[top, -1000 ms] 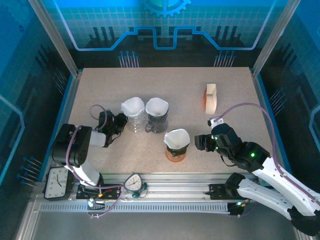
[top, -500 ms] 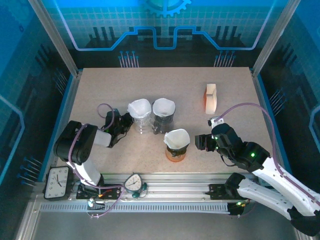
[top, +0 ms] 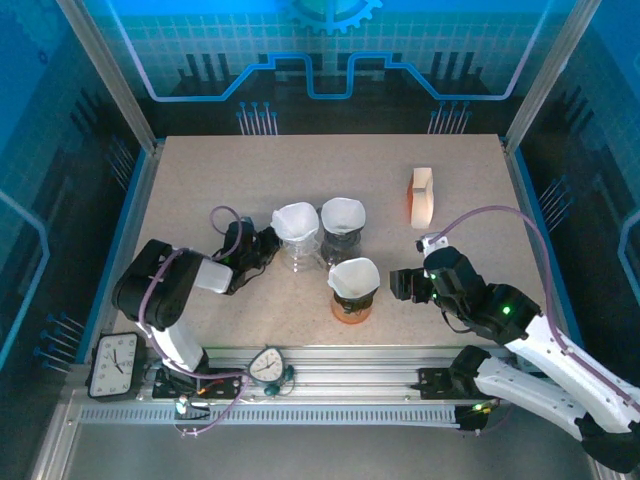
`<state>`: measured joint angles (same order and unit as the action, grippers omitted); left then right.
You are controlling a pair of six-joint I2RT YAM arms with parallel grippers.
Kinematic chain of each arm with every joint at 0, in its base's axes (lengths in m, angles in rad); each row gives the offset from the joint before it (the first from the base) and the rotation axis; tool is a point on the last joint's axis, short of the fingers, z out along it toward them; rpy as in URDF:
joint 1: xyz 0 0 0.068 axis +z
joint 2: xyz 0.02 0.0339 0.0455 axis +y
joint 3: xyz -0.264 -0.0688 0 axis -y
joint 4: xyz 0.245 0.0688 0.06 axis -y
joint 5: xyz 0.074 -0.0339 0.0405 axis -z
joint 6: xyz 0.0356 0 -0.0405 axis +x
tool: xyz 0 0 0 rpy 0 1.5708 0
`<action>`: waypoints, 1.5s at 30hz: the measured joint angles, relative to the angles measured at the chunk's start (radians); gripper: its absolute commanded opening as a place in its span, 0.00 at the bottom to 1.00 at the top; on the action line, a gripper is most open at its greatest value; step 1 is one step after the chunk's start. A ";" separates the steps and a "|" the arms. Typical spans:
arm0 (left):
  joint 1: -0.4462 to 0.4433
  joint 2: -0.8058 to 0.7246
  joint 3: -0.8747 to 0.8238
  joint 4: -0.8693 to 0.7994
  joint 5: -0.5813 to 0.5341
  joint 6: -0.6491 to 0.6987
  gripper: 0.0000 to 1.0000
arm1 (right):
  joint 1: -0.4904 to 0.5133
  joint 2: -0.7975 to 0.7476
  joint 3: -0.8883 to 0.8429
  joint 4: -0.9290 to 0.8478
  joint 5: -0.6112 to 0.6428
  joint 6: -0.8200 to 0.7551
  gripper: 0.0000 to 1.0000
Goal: Place the coffee filter in the dripper
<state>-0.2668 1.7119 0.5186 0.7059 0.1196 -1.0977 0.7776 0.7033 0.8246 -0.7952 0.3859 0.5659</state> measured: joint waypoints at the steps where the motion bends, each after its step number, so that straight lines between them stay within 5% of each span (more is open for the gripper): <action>1: 0.005 -0.025 -0.007 -0.026 -0.004 0.000 0.46 | 0.000 -0.003 0.000 0.000 0.000 0.000 0.80; 8: 0.116 -0.346 -0.057 -0.303 -0.082 0.057 0.57 | 0.000 -0.022 0.000 0.009 0.011 0.005 0.85; 10: 0.133 -0.479 -0.049 -0.414 -0.129 0.104 0.78 | 0.000 -0.026 -0.002 0.018 0.021 0.005 1.00; 12: 0.133 -0.575 -0.011 -0.532 -0.180 0.162 0.98 | -0.002 -0.026 -0.004 0.031 0.027 0.005 1.00; 16: 0.132 -0.662 0.133 -0.749 -0.326 0.290 0.99 | -0.004 -0.022 -0.010 0.061 0.035 -0.007 1.00; 21: 0.133 -0.660 0.199 -0.806 -0.502 0.513 0.99 | -0.006 -0.018 -0.016 0.101 0.053 -0.035 1.00; 30: 0.193 -0.499 0.053 -0.558 -0.565 0.908 0.99 | -0.007 -0.021 -0.037 0.150 0.066 -0.068 1.00; 39: 0.205 -0.236 -0.033 -0.156 -0.529 1.025 0.99 | -0.007 -0.056 -0.107 0.178 0.109 -0.069 1.00; 45: 0.214 -0.202 -0.089 0.008 -0.468 1.030 0.99 | -0.007 -0.023 -0.111 0.194 0.181 -0.066 1.00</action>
<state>-0.0525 1.5097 0.4294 0.7139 -0.3489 -0.0673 0.7704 0.6807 0.7139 -0.6010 0.5667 0.4999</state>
